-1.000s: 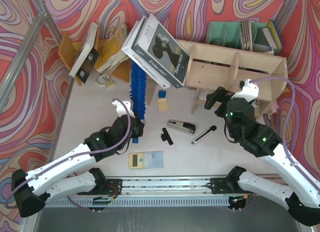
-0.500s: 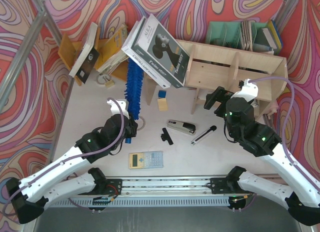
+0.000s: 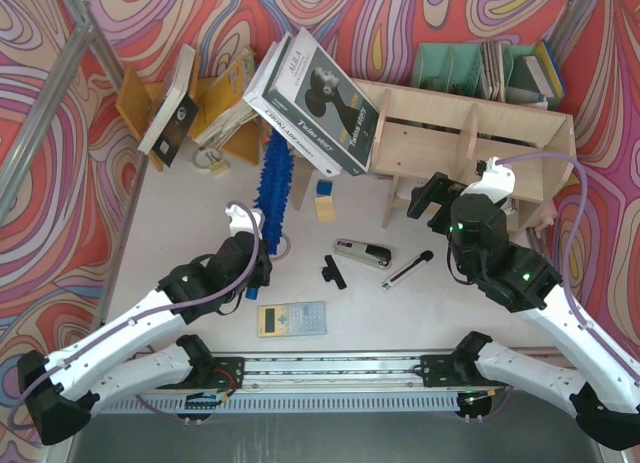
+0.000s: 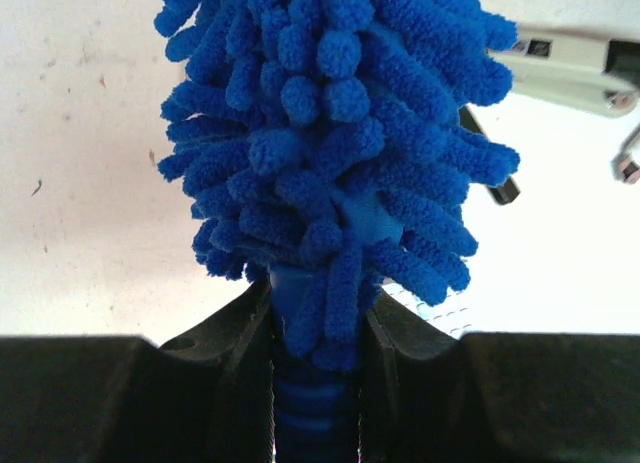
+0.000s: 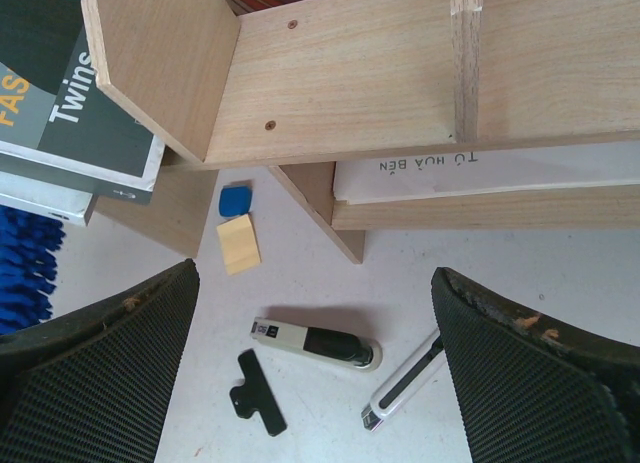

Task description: Dust the bookshelf with a duster

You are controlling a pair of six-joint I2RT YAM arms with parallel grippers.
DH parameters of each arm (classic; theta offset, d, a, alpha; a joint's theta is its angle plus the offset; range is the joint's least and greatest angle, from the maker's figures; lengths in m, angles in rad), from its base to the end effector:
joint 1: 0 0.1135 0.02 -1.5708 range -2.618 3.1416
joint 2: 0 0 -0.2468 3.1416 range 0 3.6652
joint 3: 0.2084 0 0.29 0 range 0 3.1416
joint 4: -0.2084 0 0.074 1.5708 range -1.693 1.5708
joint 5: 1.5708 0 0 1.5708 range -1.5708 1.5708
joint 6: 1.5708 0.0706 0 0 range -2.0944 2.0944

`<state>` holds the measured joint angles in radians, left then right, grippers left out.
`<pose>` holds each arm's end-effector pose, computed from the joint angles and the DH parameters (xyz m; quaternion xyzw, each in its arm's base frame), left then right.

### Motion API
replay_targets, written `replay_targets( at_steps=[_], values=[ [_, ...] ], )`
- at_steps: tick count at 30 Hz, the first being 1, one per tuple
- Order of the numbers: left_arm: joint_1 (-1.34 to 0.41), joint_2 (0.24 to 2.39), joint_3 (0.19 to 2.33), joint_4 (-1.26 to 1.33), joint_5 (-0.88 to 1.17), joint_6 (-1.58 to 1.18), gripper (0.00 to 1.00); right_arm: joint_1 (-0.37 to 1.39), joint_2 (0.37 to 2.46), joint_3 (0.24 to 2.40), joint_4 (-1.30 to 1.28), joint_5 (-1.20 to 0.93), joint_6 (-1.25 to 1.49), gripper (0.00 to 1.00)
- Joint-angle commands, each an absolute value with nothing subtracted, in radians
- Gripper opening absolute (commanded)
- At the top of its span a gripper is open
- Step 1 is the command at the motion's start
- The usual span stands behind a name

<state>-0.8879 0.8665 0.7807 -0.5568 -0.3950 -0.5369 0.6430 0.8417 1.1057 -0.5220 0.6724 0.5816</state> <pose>0.1848 -0.1841 0.2536 0.0666 0.8787 -0.1541 0.4469 0.2175 0.1080 0.3965 0.1783 0.7537 0.1172 0.6217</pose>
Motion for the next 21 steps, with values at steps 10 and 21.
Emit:
replay_targets(
  at_steps=[10, 21],
  values=[
    [-0.877, 0.861, 0.777, -0.627, -0.350, -0.570, 0.00, 0.644, 0.795, 0.993, -0.423, 0.653, 0.516, 0.90],
    [-0.874, 0.884, 0.883, -0.696, -0.387, -0.534, 0.00, 0.644, 0.684, 0.856, -0.278, 0.536, 0.310, 0.96]
  ],
)
